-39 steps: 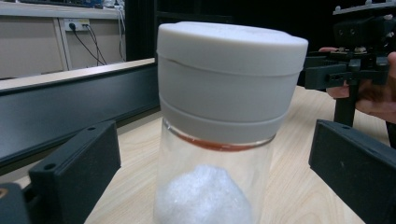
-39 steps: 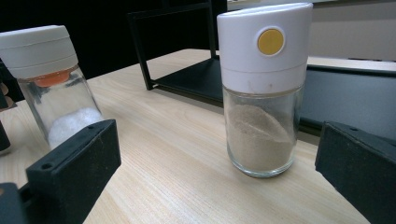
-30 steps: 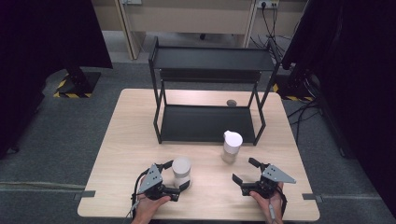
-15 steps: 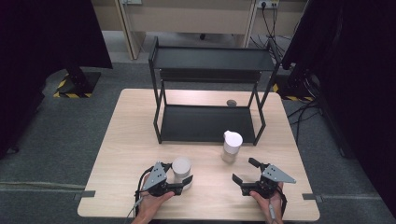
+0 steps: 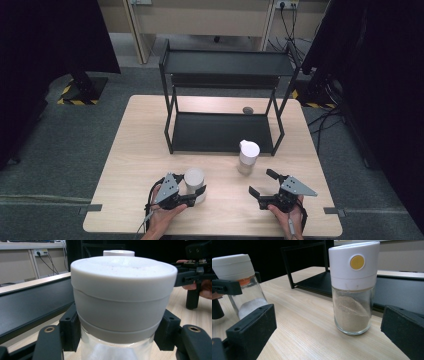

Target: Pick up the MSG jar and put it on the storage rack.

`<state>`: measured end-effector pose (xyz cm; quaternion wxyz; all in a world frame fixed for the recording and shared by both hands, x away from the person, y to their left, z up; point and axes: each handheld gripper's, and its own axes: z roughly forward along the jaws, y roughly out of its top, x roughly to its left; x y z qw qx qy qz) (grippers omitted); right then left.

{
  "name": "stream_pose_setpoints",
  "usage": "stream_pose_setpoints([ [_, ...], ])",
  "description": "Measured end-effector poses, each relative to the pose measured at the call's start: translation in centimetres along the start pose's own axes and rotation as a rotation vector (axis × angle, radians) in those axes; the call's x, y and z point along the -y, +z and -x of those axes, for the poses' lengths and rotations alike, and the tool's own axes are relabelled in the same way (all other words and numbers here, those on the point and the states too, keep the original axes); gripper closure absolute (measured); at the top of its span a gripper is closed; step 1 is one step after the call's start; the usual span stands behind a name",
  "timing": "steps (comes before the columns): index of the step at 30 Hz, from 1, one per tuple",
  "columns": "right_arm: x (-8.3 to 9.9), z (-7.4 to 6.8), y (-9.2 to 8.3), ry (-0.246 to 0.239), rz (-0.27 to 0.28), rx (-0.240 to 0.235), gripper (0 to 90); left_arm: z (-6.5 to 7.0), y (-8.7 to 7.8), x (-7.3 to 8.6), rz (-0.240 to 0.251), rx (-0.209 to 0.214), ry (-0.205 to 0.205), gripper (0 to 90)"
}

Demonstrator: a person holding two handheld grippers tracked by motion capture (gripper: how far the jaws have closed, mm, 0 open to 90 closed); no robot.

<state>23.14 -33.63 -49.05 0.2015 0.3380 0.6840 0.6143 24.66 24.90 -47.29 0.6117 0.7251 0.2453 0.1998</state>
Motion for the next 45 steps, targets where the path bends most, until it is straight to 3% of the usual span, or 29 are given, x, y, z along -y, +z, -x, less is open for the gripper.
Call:
stream_pose_setpoints([
  [18,0.0,0.0,0.0,-0.001,0.001,-0.002,0.4,0.0,-0.6,-2.2,0.006,-0.017,0.001,35.0],
  [40,0.0,0.0,-0.1,0.003,0.004,0.0,0.4,-0.5,-0.1,-4.9,-0.002,-0.014,-0.01,35.1],
  [45,0.0,0.0,-0.1,0.004,0.006,0.0,0.4,-1.1,0.0,-5.9,0.002,0.011,0.002,35.1],
])
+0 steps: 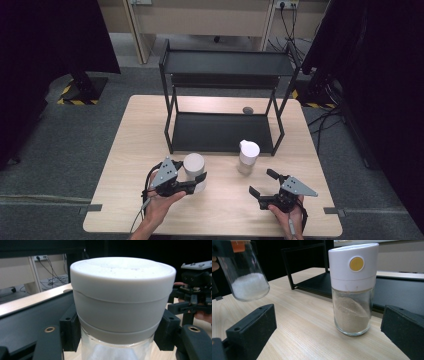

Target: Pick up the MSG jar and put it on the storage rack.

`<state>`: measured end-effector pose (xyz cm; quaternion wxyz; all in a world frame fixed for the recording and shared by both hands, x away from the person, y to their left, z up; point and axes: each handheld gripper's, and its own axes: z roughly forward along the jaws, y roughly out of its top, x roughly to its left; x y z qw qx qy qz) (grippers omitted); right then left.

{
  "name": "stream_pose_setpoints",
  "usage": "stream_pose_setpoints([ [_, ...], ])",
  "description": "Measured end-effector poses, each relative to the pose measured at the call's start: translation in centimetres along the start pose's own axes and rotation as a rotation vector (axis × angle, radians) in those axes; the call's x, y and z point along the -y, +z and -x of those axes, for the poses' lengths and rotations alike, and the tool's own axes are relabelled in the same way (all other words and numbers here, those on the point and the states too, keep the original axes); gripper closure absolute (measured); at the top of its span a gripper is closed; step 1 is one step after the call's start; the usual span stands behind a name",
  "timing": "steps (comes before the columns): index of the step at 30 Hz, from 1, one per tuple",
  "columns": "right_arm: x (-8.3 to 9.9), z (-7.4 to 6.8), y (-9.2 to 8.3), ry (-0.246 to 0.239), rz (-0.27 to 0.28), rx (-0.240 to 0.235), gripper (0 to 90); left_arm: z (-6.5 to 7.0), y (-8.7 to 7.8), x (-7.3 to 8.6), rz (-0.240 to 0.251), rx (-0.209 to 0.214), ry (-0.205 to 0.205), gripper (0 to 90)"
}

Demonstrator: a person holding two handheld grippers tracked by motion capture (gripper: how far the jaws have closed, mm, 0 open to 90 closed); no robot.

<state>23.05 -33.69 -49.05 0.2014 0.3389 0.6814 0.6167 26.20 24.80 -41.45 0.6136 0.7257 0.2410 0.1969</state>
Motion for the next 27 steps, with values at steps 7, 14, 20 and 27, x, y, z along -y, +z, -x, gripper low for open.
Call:
stream_pose_setpoints([
  [7,0.0,0.0,0.0,-0.001,0.003,-0.001,0.4,-0.7,0.6,-2.1,0.012,0.029,-0.008,35.1],
  [14,0.1,0.1,0.0,0.003,0.004,-0.003,0.4,-1.2,1.2,-4.1,0.018,0.04,-0.001,35.1],
  [20,0.1,0.1,0.0,0.007,0.005,-0.003,0.4,-1.8,1.7,-6.3,0.024,0.038,-0.003,35.1],
  [27,0.1,0.1,0.0,0.006,0.003,-0.005,0.4,-2.4,2.0,-8.8,0.02,0.045,0.01,35.1],
])
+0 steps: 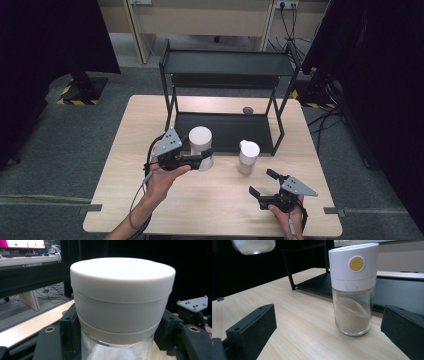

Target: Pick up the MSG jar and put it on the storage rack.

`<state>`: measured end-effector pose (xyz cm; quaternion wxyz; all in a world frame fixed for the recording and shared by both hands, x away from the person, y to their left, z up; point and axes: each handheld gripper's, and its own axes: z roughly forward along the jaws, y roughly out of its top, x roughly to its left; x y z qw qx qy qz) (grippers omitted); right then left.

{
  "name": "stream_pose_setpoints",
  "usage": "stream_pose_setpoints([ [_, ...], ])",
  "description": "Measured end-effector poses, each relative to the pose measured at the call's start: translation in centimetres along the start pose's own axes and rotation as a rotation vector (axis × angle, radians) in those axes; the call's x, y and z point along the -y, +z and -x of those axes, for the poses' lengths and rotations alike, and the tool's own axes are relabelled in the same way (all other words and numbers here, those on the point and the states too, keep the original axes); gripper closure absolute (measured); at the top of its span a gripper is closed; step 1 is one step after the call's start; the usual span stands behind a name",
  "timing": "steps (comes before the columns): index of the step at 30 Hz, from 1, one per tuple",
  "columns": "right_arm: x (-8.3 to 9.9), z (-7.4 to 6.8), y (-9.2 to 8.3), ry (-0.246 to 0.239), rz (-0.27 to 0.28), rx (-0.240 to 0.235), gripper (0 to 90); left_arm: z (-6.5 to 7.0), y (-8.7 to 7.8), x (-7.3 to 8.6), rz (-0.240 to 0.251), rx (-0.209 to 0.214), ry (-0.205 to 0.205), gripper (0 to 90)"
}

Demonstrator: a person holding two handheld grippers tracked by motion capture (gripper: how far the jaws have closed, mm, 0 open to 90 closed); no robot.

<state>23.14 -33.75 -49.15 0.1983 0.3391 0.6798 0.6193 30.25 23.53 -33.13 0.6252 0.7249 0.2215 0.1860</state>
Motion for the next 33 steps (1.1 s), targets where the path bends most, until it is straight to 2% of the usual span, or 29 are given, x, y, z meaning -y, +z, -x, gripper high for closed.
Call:
stream_pose_setpoints([
  [6,0.0,0.0,0.0,0.0,0.0,0.001,0.4,-0.9,0.3,-3.2,0.006,0.001,0.002,35.1],
  [7,0.0,0.0,0.0,0.0,0.0,0.001,0.4,-0.9,0.3,-3.2,0.006,0.001,0.002,35.2],
  [8,0.0,0.0,0.0,0.001,0.0,0.0,0.4,-1.1,0.3,-4.2,0.005,-0.004,0.01,35.1],
  [9,0.0,0.0,0.0,0.001,0.0,0.0,0.4,-1.1,0.3,-4.2,0.005,-0.004,0.01,35.2],
  [12,0.0,0.0,0.0,0.0,0.0,0.0,0.4,-1.7,0.5,-6.4,0.003,-0.008,0.012,35.1],
  [15,0.0,0.0,0.0,0.0,-0.001,0.0,0.4,-2.1,0.5,-7.3,0.008,-0.007,0.008,35.2],
  [18,0.0,0.0,0.0,0.001,0.0,-0.001,0.4,-2.6,0.6,-9.2,-0.004,-0.003,0.025,35.2],
  [20,0.0,0.0,0.0,0.0,-0.001,-0.001,0.4,-2.7,0.6,-9.6,-0.006,-0.003,0.021,35.2],
  [21,0.0,0.0,0.0,0.0,0.0,-0.001,0.4,-2.9,0.7,-10.2,-0.009,-0.001,-0.002,35.2],
  [24,0.0,0.0,0.0,0.0,0.0,-0.001,0.4,-3.3,0.9,-11.0,-0.015,-0.001,-0.021,35.2],
  [33,0.0,0.0,-0.1,0.0,0.0,-0.001,0.4,-4.3,1.4,-13.8,-0.022,-0.04,-0.003,35.2],
])
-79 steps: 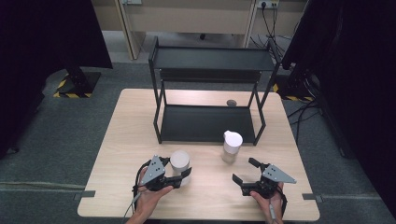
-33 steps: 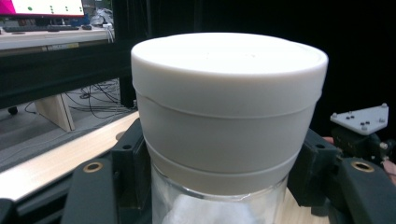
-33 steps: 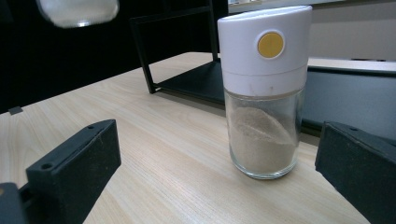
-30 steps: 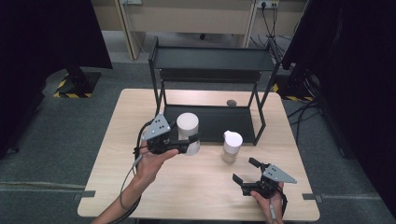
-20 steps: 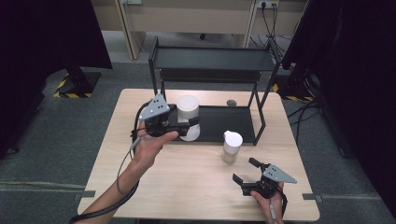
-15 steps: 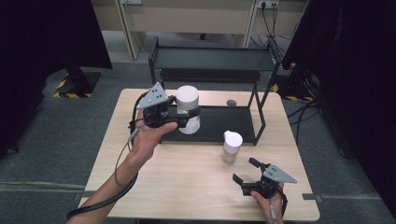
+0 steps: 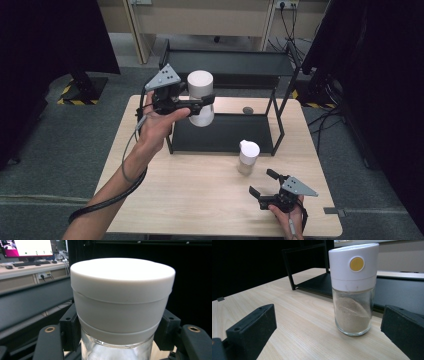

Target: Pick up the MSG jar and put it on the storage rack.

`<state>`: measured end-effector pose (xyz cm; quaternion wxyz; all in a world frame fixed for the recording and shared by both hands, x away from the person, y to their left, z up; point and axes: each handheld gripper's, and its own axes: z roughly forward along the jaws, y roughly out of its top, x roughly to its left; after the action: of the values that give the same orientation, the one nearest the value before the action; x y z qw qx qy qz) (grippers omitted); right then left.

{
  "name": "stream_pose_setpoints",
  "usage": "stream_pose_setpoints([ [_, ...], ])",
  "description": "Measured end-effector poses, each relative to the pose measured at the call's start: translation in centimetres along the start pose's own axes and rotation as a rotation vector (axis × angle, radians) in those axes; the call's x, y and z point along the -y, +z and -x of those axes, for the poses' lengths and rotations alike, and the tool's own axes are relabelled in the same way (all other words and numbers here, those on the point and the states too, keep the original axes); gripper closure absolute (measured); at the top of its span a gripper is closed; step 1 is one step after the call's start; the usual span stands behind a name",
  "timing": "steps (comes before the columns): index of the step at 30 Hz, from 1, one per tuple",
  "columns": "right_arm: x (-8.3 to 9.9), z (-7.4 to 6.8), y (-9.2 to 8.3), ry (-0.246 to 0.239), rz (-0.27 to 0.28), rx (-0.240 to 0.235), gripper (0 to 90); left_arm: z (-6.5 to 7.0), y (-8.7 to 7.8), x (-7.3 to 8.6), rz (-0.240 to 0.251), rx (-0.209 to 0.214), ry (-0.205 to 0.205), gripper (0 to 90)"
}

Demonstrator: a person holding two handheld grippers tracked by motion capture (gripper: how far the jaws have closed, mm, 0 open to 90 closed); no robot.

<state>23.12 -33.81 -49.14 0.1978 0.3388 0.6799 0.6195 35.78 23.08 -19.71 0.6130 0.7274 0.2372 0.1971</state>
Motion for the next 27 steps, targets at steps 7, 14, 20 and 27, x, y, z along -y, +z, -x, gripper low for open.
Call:
stream_pose_setpoints([
  [7,0.0,0.0,0.0,0.0,0.002,0.0,0.4,-0.9,0.1,-2.3,0.007,-0.026,-0.017,35.2],
  [14,0.0,0.0,0.0,0.002,0.002,0.0,0.4,-0.9,0.3,-4.4,0.004,-0.062,-0.011,35.2],
  [20,0.0,0.1,0.0,0.003,0.001,-0.002,0.4,-0.9,0.8,-6.0,0.016,-0.092,-0.008,35.2],
  [27,0.1,0.1,0.0,0.005,0.004,-0.003,0.4,-0.8,2.0,-7.2,0.017,-0.144,-0.007,35.2],
])
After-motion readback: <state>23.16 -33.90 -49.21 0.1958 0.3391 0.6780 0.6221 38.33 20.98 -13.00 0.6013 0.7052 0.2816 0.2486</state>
